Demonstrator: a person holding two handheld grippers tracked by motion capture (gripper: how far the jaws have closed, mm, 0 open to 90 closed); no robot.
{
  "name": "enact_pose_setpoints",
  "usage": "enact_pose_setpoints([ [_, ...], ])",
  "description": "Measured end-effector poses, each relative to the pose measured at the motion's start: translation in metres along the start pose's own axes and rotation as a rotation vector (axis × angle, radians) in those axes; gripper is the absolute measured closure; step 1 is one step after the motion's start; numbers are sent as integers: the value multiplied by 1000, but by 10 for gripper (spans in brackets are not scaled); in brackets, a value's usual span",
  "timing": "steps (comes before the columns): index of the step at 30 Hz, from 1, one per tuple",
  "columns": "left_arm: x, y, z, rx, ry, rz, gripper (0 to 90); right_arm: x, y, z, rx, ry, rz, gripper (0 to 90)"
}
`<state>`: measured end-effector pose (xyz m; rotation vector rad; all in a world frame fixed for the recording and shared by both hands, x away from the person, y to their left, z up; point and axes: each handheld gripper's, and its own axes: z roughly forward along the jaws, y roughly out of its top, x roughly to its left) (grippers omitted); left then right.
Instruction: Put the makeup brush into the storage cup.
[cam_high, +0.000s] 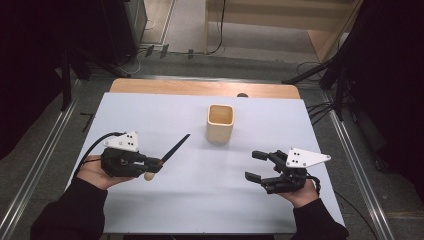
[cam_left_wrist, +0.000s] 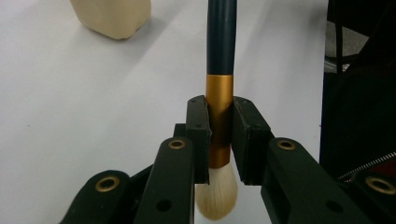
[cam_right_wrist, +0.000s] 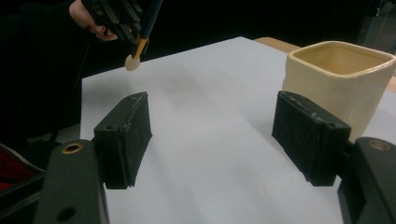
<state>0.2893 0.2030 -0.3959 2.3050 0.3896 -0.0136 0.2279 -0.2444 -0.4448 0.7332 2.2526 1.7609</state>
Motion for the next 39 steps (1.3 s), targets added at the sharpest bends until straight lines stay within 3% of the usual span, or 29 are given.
enact_pose_setpoints([
  [5, -4, -1, 8, -11, -14, 8, 791, -2, 1, 4, -9, 4, 4, 295],
  [6, -4, 0, 11, 9, -8, 11, 791, -2, 2, 4, -9, 6, 6, 295],
  [12, -3, 3, 14, 19, -15, 20, 791, -3, 2, 5, -10, 14, 14, 295],
  [14, -2, 6, 14, 37, -2, 40, 791, -3, 3, 5, -12, 19, 23, 295],
  [18, 0, 13, 17, 47, -26, 57, 791, -3, 7, 8, -14, 36, 18, 295],
  [24, 0, 21, 31, 138, -47, 105, 790, -1, 17, 15, 13, 69, -5, 292],
  [27, -2, 26, 39, 190, -55, 140, 790, 0, 22, 23, 37, 78, -43, 297],
  [33, -4, 35, 44, 266, -71, 185, 790, 4, 32, 40, 91, 117, -74, 302],
  [35, -4, 36, 44, 272, -77, 185, 790, 4, 35, 46, 102, 128, -77, 299],
  [39, -2, 44, 45, 329, -85, 206, 790, 3, 40, 58, 134, 145, -68, 289],
])
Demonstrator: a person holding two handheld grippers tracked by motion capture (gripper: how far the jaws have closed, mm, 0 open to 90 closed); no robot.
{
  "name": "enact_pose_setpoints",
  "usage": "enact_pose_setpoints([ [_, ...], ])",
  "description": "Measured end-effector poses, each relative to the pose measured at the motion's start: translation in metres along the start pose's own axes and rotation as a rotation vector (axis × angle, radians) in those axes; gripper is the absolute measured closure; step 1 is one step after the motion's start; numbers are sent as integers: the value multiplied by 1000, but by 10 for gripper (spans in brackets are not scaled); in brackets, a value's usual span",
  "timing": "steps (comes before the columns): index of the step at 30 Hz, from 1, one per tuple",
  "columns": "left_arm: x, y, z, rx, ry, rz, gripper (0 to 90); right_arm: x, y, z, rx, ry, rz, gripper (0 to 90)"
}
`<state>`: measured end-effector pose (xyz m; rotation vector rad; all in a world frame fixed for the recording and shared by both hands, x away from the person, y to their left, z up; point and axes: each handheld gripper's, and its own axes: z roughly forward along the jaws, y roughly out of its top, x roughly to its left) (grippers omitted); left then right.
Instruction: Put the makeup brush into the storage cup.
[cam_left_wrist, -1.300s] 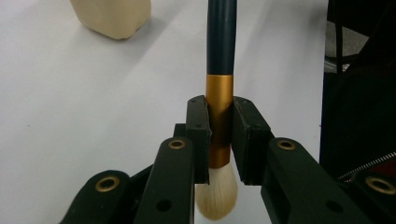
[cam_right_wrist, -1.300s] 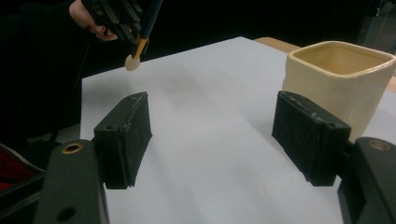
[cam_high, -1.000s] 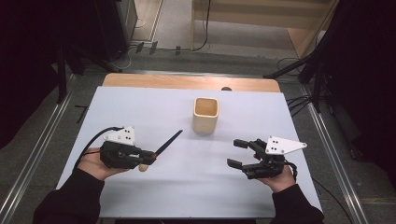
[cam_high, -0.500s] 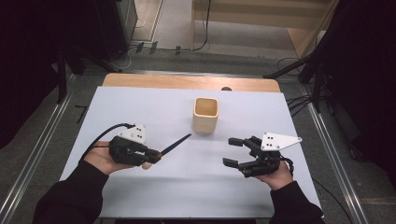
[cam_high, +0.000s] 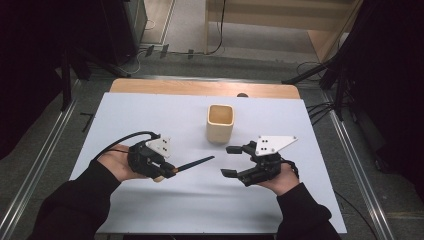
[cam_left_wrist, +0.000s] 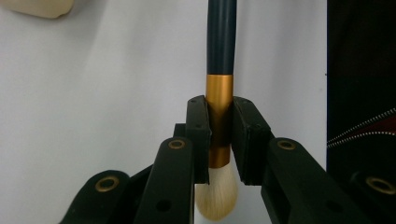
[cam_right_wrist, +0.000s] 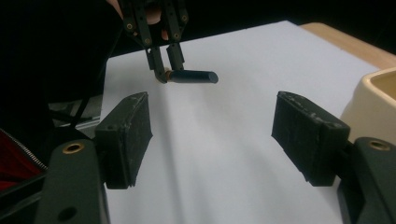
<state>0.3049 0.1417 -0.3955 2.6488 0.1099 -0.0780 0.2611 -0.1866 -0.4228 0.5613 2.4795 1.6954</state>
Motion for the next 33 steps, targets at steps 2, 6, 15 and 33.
enact_pose_setpoints([
  [2, 1, 3, 0, 17, -8, 8, 790, -1, 3, 5, 12, -7, -11, 277],
  [6, 3, 8, 2, 50, -9, 24, 790, -1, 7, 11, 27, 2, -18, 246],
  [15, 4, 22, 12, 121, -42, 62, 790, 3, 15, 34, 149, 69, -55, 197],
  [33, 0, 41, 23, 238, -72, 105, 790, 4, 20, 77, 312, 125, -114, 379],
])
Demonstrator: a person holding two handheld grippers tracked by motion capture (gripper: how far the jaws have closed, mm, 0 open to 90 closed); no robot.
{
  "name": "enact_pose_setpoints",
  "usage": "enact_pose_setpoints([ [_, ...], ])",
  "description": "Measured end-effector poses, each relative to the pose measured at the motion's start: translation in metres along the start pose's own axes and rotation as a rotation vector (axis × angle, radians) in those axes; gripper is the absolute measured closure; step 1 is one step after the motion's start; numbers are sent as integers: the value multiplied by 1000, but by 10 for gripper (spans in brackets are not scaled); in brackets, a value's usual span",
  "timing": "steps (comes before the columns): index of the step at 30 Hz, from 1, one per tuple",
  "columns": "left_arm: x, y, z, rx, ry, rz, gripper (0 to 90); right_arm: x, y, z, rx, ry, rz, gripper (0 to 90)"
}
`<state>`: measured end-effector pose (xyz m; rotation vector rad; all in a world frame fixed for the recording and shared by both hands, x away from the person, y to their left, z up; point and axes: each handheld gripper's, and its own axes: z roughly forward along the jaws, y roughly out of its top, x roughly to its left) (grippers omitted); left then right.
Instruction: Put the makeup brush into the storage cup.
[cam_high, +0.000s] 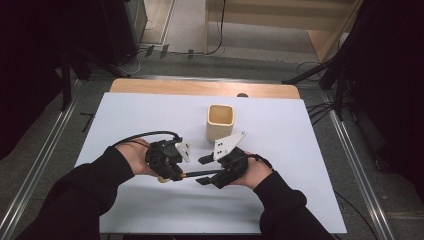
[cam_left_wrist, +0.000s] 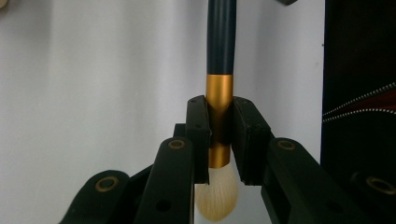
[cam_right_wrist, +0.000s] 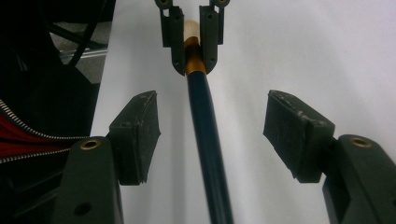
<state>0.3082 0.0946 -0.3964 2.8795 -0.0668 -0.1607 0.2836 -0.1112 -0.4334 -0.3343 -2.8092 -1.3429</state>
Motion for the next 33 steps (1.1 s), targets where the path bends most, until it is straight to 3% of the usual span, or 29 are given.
enact_pose_setpoints([
  [5, -1, 4, 3, 16, -12, 17, 790, -1, 0, 7, 22, 32, 10, 444],
  [14, -2, 9, 7, 31, -27, 47, 790, 0, 0, 18, 70, 47, -14, 568],
  [26, -1, 13, 14, 47, -34, 34, 790, -1, -1, 27, 140, 76, 22, 713],
  [33, 1, 13, 14, 40, -37, 27, 790, -2, -1, 28, 139, 100, 36, 782],
])
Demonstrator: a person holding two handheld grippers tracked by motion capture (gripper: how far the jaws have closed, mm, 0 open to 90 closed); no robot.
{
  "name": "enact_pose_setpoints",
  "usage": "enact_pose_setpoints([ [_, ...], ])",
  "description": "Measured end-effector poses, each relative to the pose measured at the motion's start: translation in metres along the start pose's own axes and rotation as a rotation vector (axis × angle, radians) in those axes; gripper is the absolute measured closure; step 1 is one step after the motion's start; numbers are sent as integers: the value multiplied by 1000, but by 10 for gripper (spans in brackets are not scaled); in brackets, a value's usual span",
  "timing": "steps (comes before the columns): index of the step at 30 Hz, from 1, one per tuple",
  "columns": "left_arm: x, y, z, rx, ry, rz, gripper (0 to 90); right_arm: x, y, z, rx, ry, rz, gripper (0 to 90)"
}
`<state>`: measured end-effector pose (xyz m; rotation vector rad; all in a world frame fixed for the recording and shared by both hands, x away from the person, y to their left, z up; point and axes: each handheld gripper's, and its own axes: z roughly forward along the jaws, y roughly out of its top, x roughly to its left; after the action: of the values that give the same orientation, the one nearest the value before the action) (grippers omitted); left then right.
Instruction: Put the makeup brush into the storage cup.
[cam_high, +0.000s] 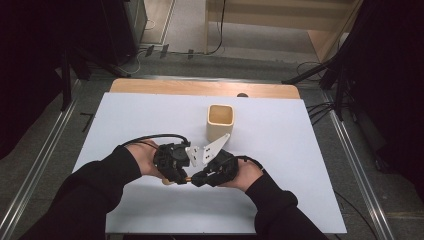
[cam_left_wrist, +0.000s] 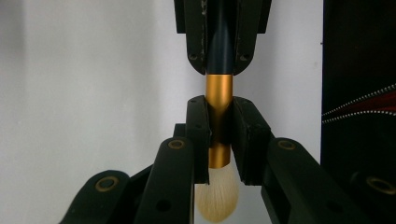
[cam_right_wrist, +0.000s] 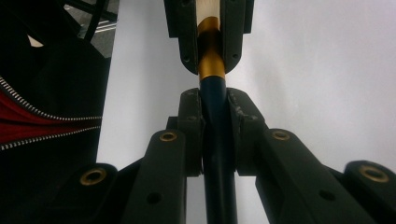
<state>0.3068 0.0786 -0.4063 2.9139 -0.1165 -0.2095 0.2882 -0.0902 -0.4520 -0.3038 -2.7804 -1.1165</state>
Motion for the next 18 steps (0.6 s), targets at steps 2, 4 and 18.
enact_pose_setpoints([
  [2, 0, 0, -1, 2, -2, 4, 789, 0, 0, 0, -1, 0, 3, 787],
  [4, 0, 0, -1, -2, -5, 4, 788, 0, 0, -1, -4, 10, 9, 790],
  [18, 6, -19, -11, -188, -13, -48, 425, -3, -5, -14, -26, -7, 23, 792],
])
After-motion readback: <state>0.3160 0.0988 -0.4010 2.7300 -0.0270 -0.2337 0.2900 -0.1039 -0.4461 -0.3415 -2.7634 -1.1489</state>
